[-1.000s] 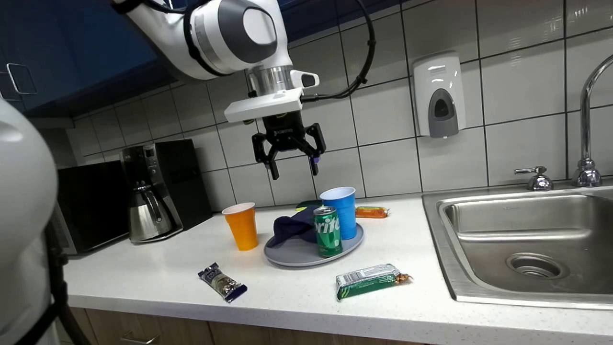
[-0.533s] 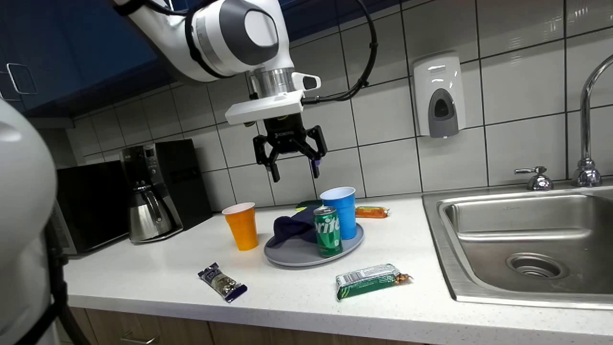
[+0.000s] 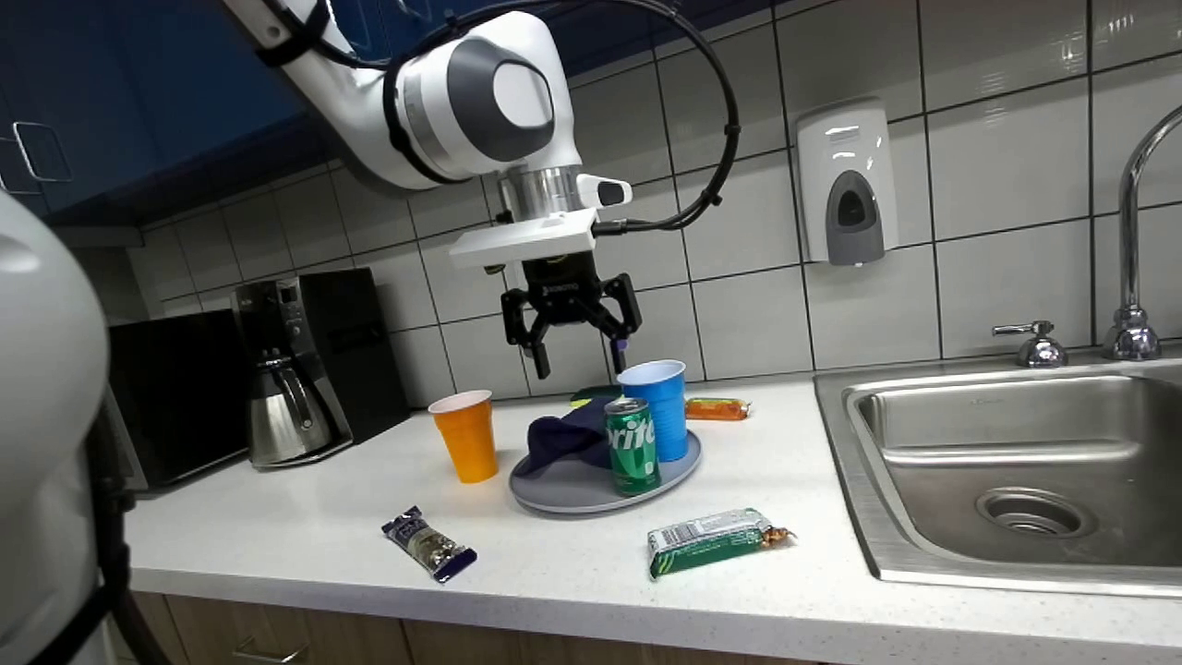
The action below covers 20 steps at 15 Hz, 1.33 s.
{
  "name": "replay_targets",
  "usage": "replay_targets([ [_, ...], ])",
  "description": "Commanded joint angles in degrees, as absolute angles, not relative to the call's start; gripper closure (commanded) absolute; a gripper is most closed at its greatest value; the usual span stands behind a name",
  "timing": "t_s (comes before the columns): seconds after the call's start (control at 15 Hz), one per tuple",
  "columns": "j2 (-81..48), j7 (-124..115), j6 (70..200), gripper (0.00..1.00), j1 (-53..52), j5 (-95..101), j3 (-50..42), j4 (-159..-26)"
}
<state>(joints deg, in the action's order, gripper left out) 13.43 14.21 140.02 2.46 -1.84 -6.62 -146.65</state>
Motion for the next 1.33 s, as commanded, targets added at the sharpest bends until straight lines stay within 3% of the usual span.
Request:
replay_targets([
  [0.0, 9.36, 11.11, 140.72, 0.0, 3.85, 0.78, -6.23, -144.32],
  [1.27, -1.52, 7.49, 139.72, 0.0, 5.08, 3.52, -6.37, -137.74],
])
